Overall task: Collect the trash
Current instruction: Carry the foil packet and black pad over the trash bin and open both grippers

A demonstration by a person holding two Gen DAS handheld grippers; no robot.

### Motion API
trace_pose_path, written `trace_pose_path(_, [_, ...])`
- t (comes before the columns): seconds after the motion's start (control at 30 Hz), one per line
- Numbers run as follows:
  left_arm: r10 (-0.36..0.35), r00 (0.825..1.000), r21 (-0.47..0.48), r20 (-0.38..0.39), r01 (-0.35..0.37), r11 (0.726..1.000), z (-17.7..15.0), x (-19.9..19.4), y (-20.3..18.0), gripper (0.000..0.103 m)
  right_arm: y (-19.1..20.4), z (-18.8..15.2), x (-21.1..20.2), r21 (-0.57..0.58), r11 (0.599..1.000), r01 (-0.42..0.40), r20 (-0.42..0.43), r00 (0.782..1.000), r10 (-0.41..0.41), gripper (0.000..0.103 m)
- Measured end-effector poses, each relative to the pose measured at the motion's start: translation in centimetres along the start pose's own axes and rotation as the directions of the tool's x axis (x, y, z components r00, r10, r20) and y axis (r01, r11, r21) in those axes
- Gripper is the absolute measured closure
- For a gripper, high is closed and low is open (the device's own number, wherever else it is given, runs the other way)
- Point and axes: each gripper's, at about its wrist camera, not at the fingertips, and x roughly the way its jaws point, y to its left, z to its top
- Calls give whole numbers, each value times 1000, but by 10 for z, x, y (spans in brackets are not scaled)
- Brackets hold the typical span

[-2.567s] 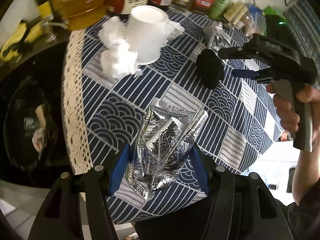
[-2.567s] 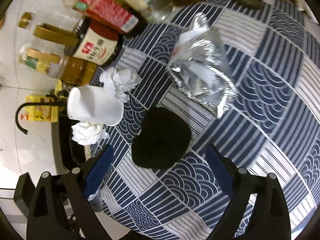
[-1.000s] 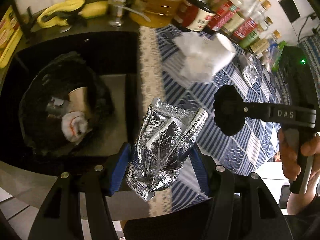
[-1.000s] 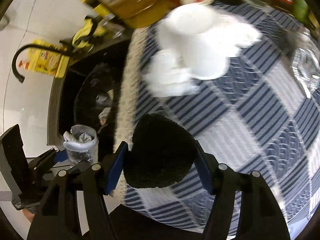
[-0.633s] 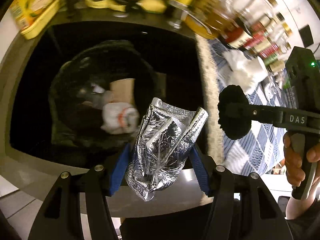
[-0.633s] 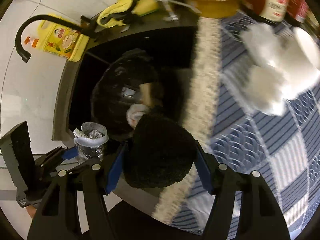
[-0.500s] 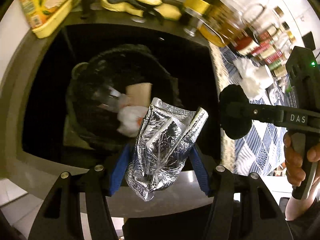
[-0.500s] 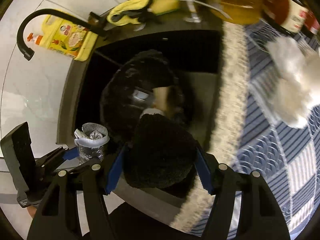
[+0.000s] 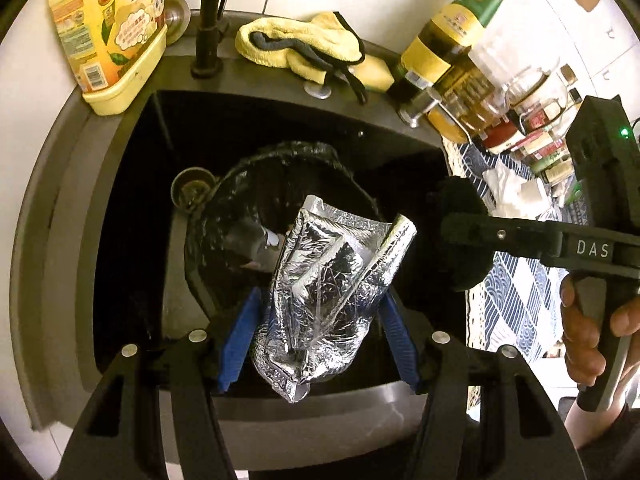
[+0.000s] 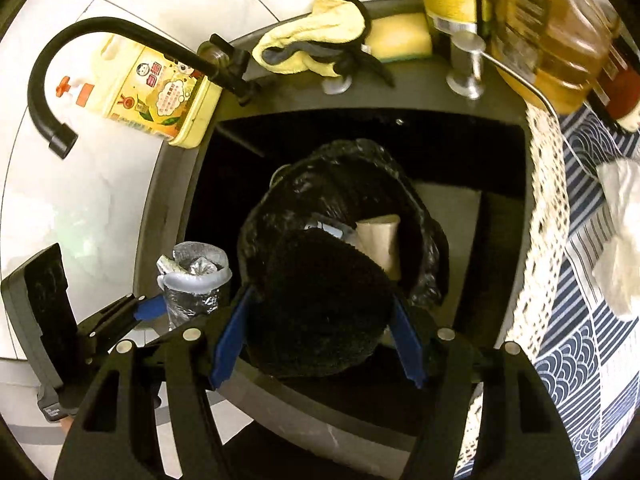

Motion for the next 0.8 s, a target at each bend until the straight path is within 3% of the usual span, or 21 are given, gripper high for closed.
trace_pose_path(0.3, [-44,999,-19,-30,43,999,19,19,13,42,11,30,19,10,1000,0,-21,1000,0,36])
trace_pose_path(0.4, [-28,996,-32,-83,25,999,21,31,18,35,7,36,25,34,999,-22,-33,999,23,18])
trace_pose_path(0.53, [-42,993,-77,-110,33,996,20,41,27,35,2,36,27,53,999,-5,-33,999,6,17])
trace_pose_path(0.8, [-29,992,-58,-122,22,998,13,41,23,35,-4,26,22,62,998,-1,-24,1000,3,17])
